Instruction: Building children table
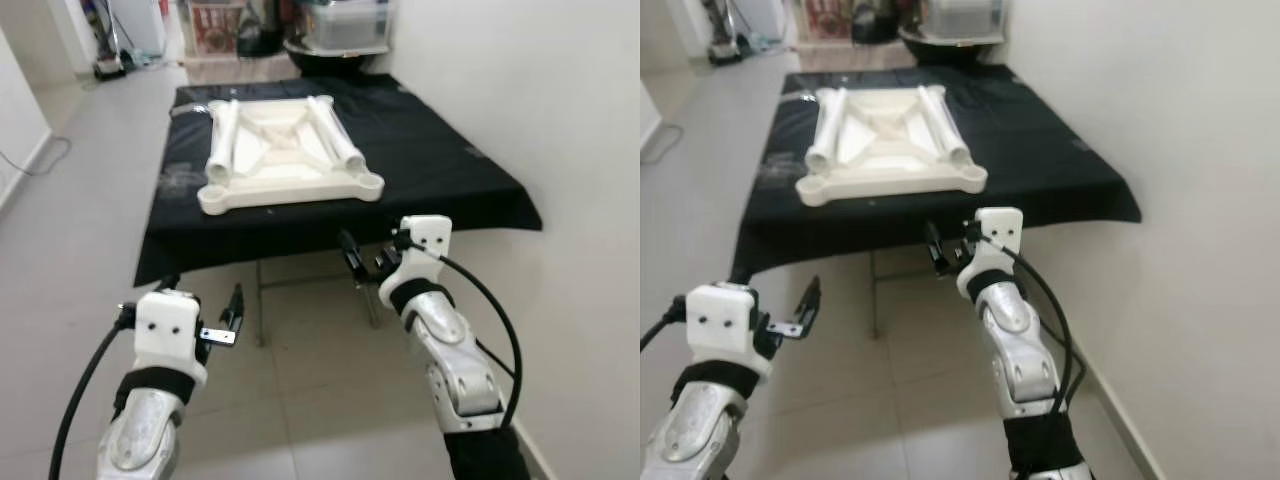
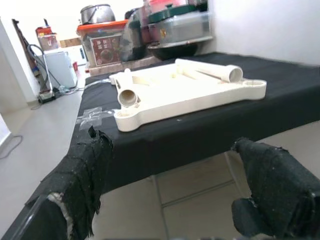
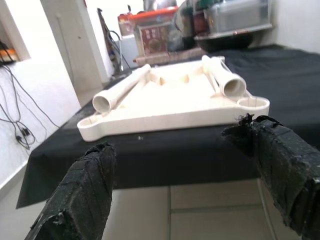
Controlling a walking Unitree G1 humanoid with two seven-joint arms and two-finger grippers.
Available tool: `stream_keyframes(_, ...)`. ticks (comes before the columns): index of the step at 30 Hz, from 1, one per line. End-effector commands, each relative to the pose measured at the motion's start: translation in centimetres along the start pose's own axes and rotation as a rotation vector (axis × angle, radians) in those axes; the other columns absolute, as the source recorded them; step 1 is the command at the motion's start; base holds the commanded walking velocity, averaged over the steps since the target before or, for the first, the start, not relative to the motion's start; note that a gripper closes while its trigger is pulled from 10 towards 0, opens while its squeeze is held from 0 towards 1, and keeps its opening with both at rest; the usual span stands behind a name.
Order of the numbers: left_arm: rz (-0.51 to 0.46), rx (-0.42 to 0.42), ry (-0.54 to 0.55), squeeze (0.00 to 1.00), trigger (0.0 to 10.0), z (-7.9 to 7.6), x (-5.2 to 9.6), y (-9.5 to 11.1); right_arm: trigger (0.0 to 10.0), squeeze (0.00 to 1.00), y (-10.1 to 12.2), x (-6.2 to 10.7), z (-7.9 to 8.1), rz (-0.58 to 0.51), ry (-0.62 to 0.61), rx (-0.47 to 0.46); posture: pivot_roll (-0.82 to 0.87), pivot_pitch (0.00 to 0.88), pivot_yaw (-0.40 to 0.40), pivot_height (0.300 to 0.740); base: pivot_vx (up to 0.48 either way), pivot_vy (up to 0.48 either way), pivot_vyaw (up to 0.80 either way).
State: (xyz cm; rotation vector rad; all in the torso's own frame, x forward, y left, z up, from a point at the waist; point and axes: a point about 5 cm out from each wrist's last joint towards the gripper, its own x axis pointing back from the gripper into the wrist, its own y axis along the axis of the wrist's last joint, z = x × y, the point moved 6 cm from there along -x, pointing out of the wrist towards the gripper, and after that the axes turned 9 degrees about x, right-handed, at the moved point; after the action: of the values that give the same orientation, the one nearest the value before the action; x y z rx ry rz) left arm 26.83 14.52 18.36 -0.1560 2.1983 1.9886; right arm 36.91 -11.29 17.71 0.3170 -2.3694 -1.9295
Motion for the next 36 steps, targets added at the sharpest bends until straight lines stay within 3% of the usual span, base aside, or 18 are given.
stream_keyframes(1,-0.007,0.006,0.007,0.00,10.0,0.3,0.0,0.3,10.0,0.00,0.3,-0.1,0.0,-0.005,-0.001,-0.011,0.06,0.000,-0.039,0.740,0.000,0.000,0.00)
stream_keyframes(36,-0.039,0.038,-0.029,0.00,10.0,-0.6,-0.7,0.6,10.0,0.00,1.2,-0.5,-1.6,-0.028,-0.032,0.023,0.04,0.000,-0.046,0.740,0.480,0.000,0.00)
